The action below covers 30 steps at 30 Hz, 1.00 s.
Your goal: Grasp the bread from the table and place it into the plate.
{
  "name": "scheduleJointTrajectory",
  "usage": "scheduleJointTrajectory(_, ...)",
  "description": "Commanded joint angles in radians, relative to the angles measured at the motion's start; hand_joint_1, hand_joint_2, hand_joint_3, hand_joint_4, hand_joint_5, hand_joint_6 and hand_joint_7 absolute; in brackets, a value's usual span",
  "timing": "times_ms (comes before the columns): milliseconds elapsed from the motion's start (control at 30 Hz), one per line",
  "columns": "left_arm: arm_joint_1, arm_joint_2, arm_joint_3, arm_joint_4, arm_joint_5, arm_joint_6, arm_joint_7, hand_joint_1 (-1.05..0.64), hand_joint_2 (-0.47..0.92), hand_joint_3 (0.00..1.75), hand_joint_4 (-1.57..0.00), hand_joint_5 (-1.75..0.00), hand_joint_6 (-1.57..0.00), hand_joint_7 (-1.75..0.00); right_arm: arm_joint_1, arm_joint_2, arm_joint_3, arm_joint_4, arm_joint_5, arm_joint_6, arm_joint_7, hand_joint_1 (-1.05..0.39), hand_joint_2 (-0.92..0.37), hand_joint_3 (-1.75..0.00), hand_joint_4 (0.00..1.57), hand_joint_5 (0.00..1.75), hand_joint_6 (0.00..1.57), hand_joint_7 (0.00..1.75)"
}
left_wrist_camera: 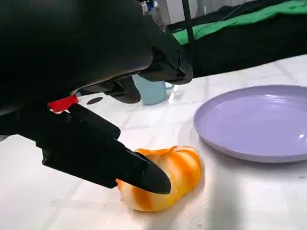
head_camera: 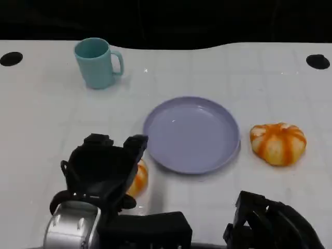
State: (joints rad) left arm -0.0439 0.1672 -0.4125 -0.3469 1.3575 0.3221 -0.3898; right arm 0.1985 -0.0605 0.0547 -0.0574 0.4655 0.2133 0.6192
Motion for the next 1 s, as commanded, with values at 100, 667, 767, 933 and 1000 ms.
scheduleJointTrajectory(100,-0.058,-0.041,-0.009,0.099,0.019,0.058,-0.020,-0.55,0.72,0.00,-0.28,-0.31,-0.29,0.00,0.000,-0.011,-0.009,-0.002,0.002,-0.012,0.003,-0.71,-0.92,-0.24,0.85,1.63,0.77,1.40)
scheduleJointTrajectory(667,-0.215,-0.065,-0.026,0.391,-0.071,0.150,-0.009,-0.57,0.73,0.00,-0.27,-0.29,-0.25,0.00,0.005,-0.013,-0.009,-0.003,0.005,-0.019,0.009,-0.71,-0.92,-0.25,0.86,1.63,0.77,1.39)
scheduleJointTrajectory(767,-0.233,-0.056,-0.033,0.427,-0.086,0.156,-0.011,-0.59,0.73,0.00,-0.27,-0.30,-0.25,0.00,0.005,-0.012,-0.011,-0.002,0.010,-0.015,0.009,-0.71,-0.92,-0.25,0.86,1.63,0.78,1.39)
scheduleJointTrajectory(933,-0.262,-0.032,-0.046,0.499,-0.127,0.147,-0.004,-0.60,0.75,0.01,-0.25,-0.29,-0.24,0.00,0.005,-0.014,-0.010,-0.006,0.009,-0.012,0.007,-0.71,-0.92,-0.25,0.87,1.63,0.78,1.40)
scheduleJointTrajectory(1000,-0.269,-0.023,-0.050,0.531,-0.151,0.135,0.017,-0.60,0.75,0.01,-0.25,-0.29,-0.24,0.00,0.006,-0.014,-0.010,-0.008,0.009,-0.009,0.005,-0.71,-0.92,-0.24,0.87,1.63,0.79,1.40)
